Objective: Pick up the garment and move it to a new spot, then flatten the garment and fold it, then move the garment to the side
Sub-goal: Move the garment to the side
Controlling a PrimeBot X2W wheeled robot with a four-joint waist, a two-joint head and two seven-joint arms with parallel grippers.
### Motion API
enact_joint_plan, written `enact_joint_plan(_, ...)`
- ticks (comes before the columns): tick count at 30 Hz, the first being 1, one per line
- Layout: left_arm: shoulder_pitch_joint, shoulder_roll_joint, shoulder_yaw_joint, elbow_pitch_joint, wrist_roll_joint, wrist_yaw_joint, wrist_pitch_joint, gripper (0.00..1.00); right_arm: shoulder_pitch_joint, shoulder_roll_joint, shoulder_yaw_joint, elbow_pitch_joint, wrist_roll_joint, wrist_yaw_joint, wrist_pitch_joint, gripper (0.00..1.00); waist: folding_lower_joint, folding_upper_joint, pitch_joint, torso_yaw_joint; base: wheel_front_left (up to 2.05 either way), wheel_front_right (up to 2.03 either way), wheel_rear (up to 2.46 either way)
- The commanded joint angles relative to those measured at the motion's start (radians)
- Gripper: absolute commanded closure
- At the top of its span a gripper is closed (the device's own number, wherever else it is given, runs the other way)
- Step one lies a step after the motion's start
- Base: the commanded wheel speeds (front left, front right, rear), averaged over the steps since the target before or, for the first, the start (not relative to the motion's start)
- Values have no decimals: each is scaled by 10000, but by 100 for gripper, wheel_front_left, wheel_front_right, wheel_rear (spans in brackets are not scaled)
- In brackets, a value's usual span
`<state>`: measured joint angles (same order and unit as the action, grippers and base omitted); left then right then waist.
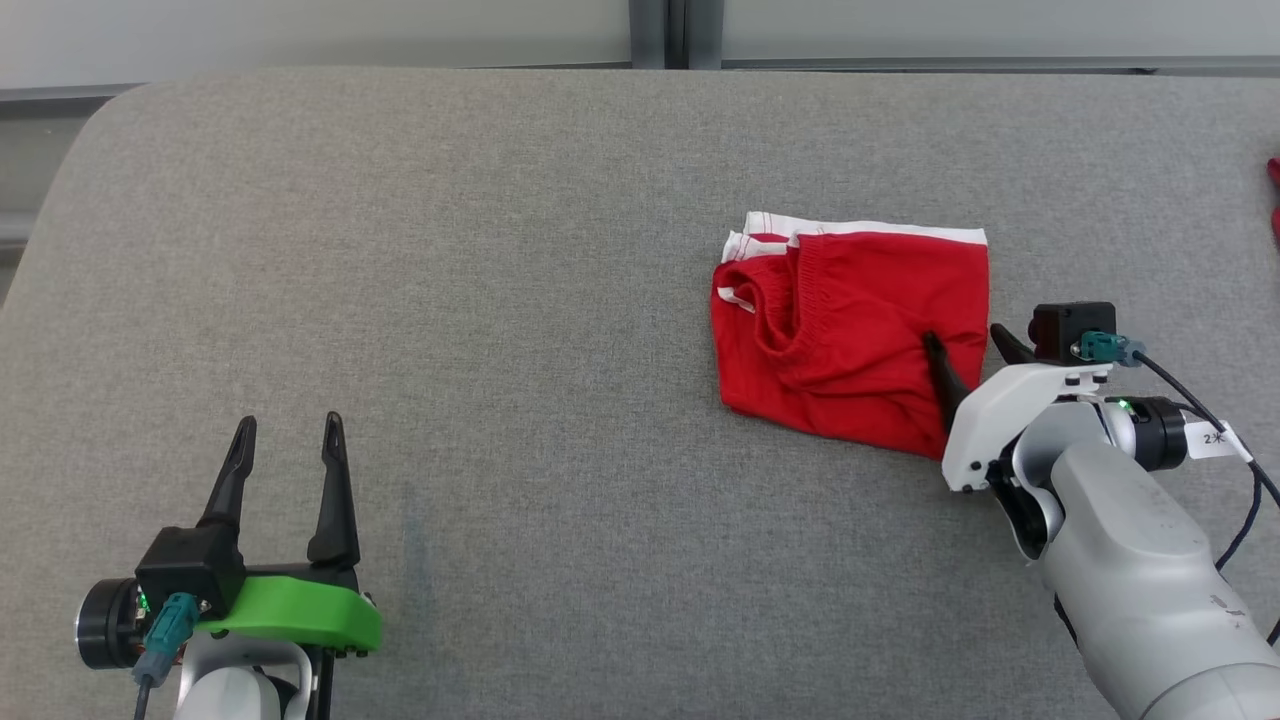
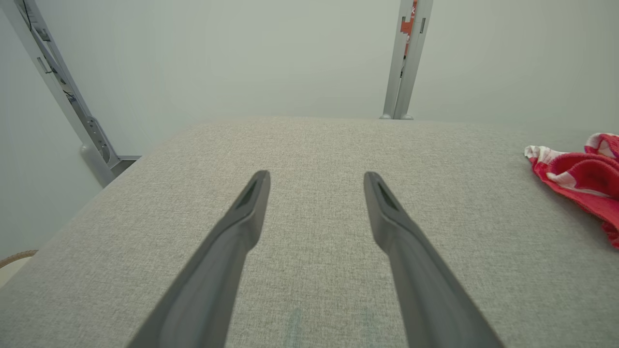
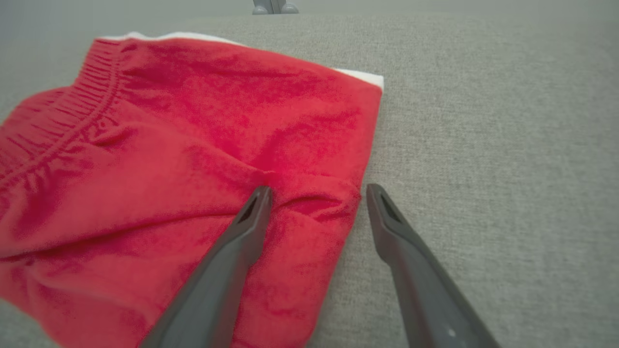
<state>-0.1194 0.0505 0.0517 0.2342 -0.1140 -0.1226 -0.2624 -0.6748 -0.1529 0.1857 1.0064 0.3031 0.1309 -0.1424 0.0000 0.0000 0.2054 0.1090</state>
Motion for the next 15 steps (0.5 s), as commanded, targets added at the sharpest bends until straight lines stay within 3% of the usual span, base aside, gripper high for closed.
enact_joint_plan(1,-177,12,-15,-6,-54,56,-27,0,-127,33,-40,216,97,-7,-129,0,0,0,76,9,0,0,0)
enact_joint_plan(8,-290,13,-103,1,-98,102,-27,0,-310,445,136,1128,548,-7,-294,0,0,0,286,-8,0,0,0)
enact_joint_plan(9,-338,13,-115,17,-107,96,-27,0,-365,520,205,1148,688,-6,-342,58,0,0,306,-6,0,0,0)
enact_joint_plan(10,-361,13,-131,25,-109,102,-27,0,-402,534,250,1150,780,-6,-393,87,0,0,314,-4,0,0,0)
enact_joint_plan(11,-362,13,-155,23,-111,126,-27,0,-453,488,339,1185,848,-6,-452,100,0,0,312,-7,0,0,0)
enact_joint_plan(15,-232,14,-72,6,-59,159,-26,0,-797,71,894,1212,934,-18,-529,100,0,0,285,-146,0,0,0)
